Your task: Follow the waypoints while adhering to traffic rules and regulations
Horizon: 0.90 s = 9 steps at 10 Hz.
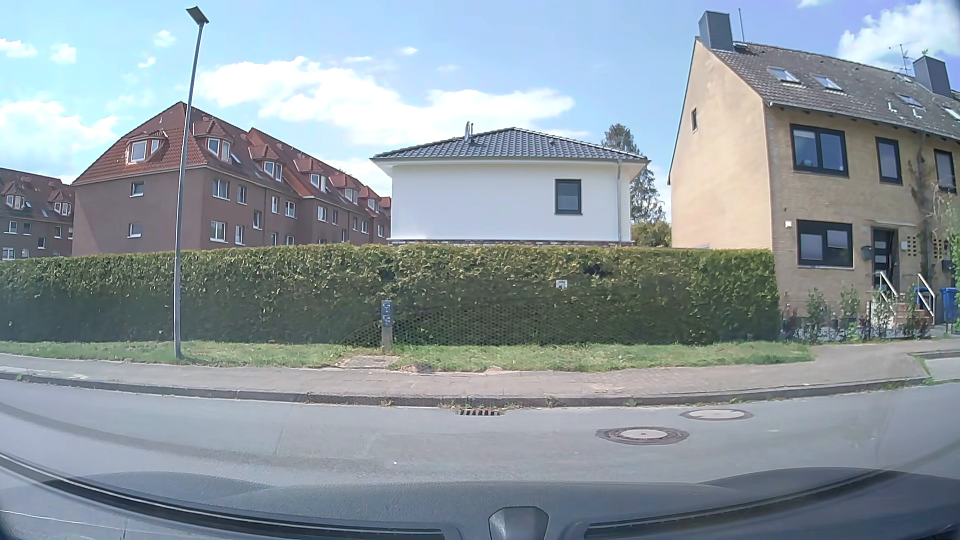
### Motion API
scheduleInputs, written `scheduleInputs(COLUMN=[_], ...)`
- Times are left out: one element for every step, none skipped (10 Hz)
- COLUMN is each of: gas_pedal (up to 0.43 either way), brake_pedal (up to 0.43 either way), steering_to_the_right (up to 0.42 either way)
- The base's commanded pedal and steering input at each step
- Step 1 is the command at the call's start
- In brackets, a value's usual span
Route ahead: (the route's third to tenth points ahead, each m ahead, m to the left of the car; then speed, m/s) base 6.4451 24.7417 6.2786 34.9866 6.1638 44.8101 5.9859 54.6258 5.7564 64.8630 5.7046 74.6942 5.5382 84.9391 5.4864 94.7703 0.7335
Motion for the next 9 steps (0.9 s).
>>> scheduleInputs(gas_pedal=[0.0, 0.0, 0.0, 0.0, 0.0, 0.0, 0.0, 0.0, 0.0], brake_pedal=[0.0, 0.0, 0.0, 0.0, 0.0, 0.0, 0.0, 0.0, 0.0], steering_to_the_right=[-0.089, -0.112, -0.14, -0.172, -0.201, -0.239, -0.275, -0.335, -0.396])
